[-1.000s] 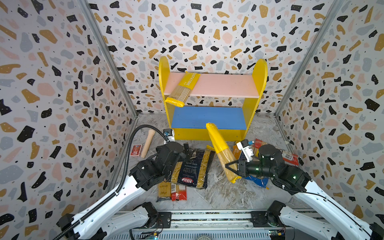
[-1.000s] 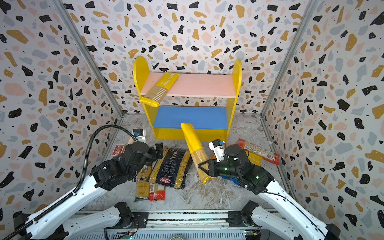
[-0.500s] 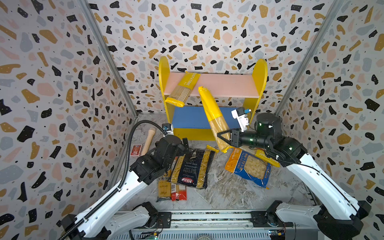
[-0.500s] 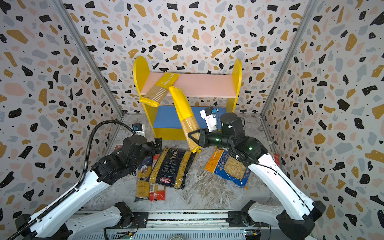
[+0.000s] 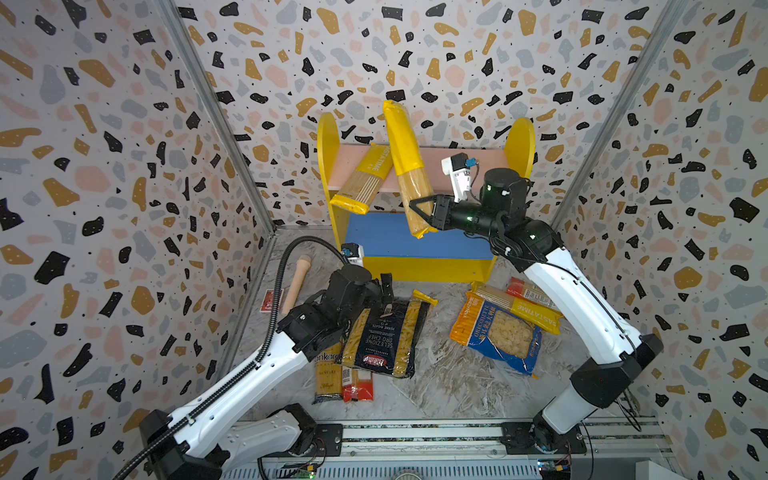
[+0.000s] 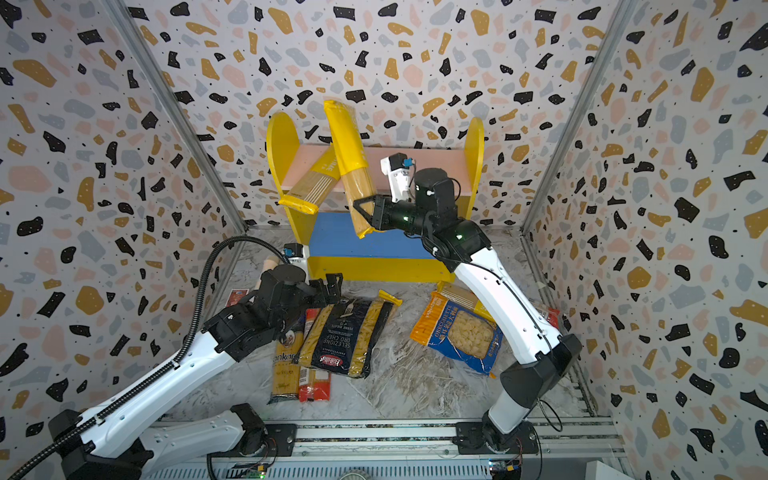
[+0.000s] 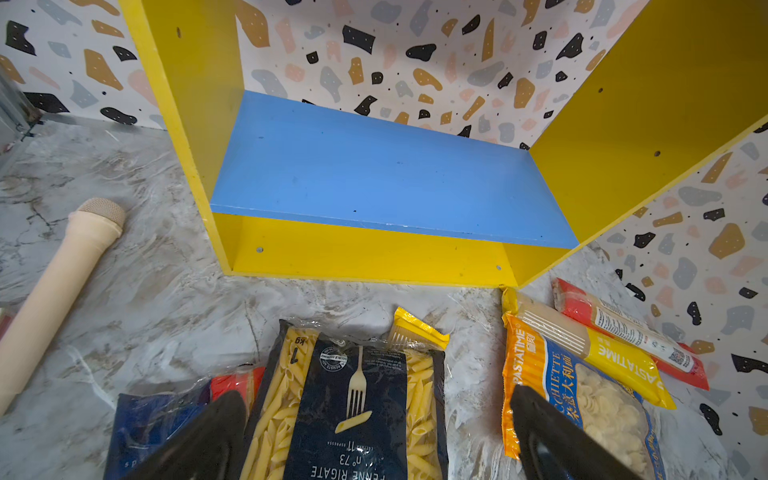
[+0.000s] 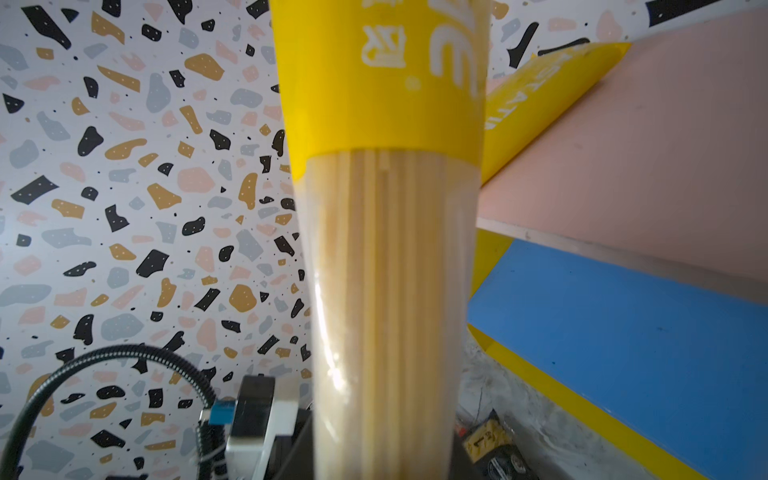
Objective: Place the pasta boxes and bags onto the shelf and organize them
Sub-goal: 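Lower the spaghetti pack onto the pink shelf beside the first pack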
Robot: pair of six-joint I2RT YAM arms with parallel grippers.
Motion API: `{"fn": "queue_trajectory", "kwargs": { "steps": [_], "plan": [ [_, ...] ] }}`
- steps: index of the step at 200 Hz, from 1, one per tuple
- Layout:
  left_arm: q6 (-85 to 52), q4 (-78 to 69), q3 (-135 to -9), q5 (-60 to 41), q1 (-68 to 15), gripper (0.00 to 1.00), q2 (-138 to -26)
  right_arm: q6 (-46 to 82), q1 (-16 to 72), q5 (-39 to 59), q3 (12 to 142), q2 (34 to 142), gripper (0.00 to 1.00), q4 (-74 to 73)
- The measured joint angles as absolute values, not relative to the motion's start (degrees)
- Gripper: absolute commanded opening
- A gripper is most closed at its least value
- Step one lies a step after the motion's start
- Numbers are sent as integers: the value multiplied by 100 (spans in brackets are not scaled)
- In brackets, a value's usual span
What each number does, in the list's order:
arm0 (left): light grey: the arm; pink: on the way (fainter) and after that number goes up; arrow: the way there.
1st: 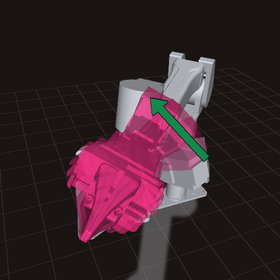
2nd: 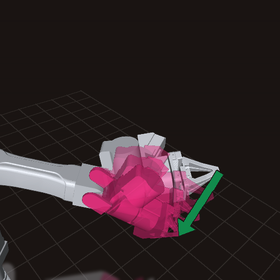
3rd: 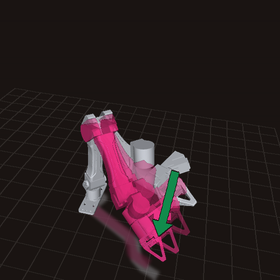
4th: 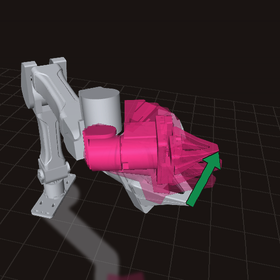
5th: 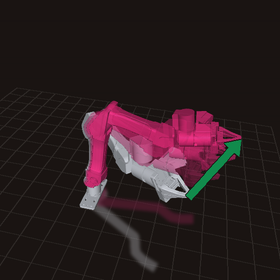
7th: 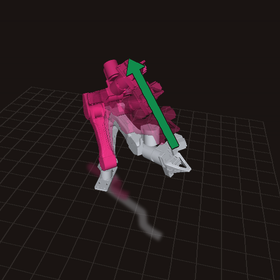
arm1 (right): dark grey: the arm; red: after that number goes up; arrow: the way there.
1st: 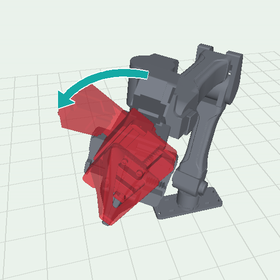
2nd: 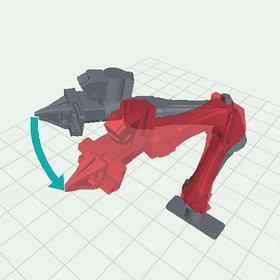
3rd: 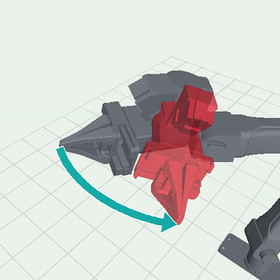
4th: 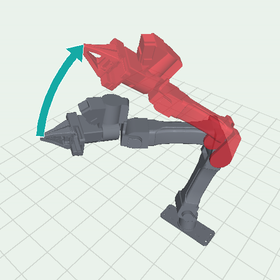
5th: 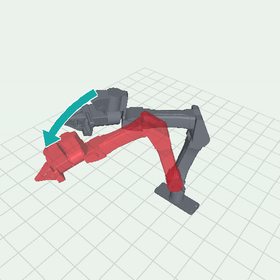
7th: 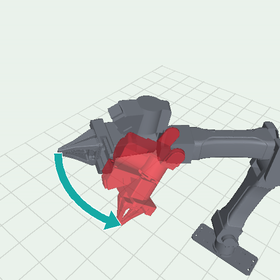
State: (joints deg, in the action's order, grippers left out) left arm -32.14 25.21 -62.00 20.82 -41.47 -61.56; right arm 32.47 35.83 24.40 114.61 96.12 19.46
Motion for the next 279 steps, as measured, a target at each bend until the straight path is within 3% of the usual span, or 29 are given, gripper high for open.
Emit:
{"fn": "queue_trajectory", "kwargs": {
  "steps": [71,187,222,249,279],
  "plan": [
    [-3168,2434,-6165,2043,-4112,100,-6007,3315,3520,1920,12702,10803,15,1824],
    [-3098,2436,-5999,1979,-3948,100,-5730,3544,3509,1087,12702,10849,21,1710],
    [-3085,2440,-5953,1935,-3903,100,-5636,3605,3509,934,12702,10849,34,1717],
    [-3085,2445,-5913,1914,-3870,100,-5570,3601,3505,869,12702,10838,50,1645],
    [-3081,2460,-5859,1887,-3835,100,-5529,3599,3474,814,12702,10812,53,1361]
  ]
}}
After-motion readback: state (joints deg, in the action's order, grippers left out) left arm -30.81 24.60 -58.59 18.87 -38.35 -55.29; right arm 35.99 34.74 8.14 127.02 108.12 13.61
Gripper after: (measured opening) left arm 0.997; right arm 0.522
